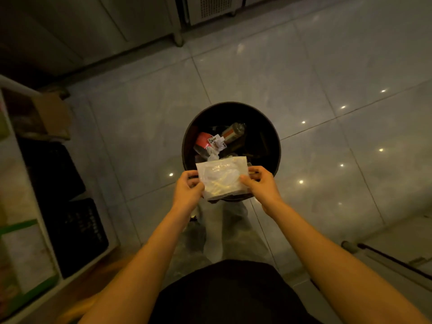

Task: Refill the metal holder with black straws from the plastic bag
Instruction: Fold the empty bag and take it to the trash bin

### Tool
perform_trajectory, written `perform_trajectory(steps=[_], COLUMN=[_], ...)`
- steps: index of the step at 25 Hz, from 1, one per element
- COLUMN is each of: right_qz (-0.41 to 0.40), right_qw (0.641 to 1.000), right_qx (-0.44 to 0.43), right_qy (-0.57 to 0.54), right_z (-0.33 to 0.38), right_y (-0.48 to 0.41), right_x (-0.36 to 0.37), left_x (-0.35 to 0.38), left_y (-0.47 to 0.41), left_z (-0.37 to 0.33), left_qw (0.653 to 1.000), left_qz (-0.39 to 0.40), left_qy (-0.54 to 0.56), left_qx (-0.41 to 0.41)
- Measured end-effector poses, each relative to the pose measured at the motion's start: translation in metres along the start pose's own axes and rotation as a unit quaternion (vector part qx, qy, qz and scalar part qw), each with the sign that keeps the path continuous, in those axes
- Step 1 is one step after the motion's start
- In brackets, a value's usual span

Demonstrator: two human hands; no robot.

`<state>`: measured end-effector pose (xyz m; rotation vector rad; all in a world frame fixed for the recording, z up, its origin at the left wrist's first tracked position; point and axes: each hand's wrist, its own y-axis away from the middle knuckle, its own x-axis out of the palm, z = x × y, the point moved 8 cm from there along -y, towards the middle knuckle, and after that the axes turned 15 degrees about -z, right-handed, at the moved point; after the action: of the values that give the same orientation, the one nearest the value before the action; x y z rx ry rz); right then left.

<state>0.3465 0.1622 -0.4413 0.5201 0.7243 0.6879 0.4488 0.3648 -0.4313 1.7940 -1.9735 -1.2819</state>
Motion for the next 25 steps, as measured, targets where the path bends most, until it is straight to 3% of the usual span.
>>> perform_trajectory(steps=[6,14,18,25], right_qz=[0.026,0.032,0.033,0.056], right_qw=[0.980,0.936,0.922,0.935], right_qx=[-0.029,-0.037,-0.036,-0.053], right_qy=[0.197,0.350,0.383,0.347], right_z=[-0.028,-0.054,-0.063,-0.067], right_y=[-0.091,-0.157,-0.176,-0.183], right_x=[0.019,0.041,0.050,0.058], left_x=[0.069,0.115,0.137,0.146], left_y=[-0.058,-0.112,-0.117,-0.121], left_z=[0.025,0.054,0.060,0.057], left_qw=[0.991,0.973,0.981,0.987], left_qz=[-0.101,-0.099,-0.058,-0.054], left_qy=[-0.084,-0.205,-0.182,-0.153], left_qx=[-0.038,-0.029,-0.021,-0.006])
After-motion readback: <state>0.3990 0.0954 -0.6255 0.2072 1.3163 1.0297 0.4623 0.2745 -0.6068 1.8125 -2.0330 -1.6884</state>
